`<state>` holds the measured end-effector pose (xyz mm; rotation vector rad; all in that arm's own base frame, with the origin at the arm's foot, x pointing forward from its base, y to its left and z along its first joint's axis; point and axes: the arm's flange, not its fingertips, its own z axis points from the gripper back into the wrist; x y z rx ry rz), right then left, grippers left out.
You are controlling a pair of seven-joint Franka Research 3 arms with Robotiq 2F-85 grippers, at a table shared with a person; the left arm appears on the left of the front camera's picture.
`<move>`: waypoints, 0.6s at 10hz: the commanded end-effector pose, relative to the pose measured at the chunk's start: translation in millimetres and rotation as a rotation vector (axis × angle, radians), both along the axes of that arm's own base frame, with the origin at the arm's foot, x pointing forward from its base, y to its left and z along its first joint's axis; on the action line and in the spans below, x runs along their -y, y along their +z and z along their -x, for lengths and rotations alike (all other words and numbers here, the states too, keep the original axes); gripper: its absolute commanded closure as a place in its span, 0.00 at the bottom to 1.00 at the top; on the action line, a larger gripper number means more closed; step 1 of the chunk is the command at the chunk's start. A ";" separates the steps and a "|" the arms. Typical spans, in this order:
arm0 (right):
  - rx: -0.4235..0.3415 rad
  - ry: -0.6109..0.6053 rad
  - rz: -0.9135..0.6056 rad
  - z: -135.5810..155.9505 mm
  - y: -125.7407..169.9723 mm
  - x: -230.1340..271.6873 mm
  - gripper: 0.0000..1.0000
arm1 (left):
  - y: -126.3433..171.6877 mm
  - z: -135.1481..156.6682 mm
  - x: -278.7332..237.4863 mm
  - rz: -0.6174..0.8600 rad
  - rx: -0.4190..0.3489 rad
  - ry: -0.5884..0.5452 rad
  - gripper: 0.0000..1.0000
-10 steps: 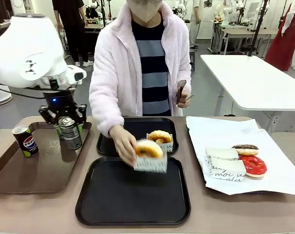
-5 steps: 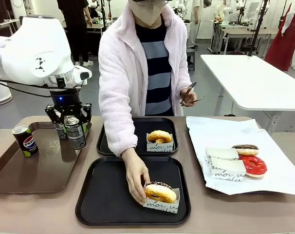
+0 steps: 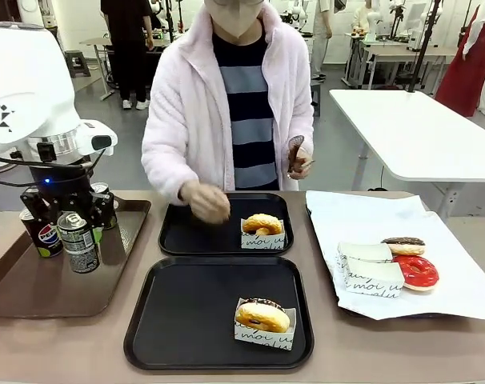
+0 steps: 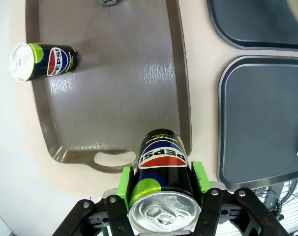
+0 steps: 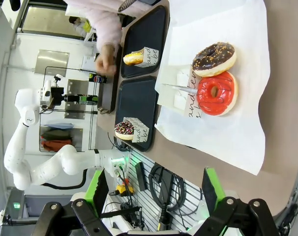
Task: Set up donuts and drinks on trays.
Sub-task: Pick up one Pepsi coke and place it on the Flat Tray.
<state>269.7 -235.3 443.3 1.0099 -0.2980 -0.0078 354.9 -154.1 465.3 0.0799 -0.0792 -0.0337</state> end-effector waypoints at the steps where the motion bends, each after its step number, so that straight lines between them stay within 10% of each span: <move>1: 0.013 0.002 -0.013 0.2 0.8 0.6 0.00 | -1.9 -10.4 3.4 -0.007 0.028 0.005 0.42; 6: 0.013 0.002 -0.013 0.2 0.8 0.6 0.00 | -19.3 -103.2 94.2 0.080 0.076 -0.042 0.42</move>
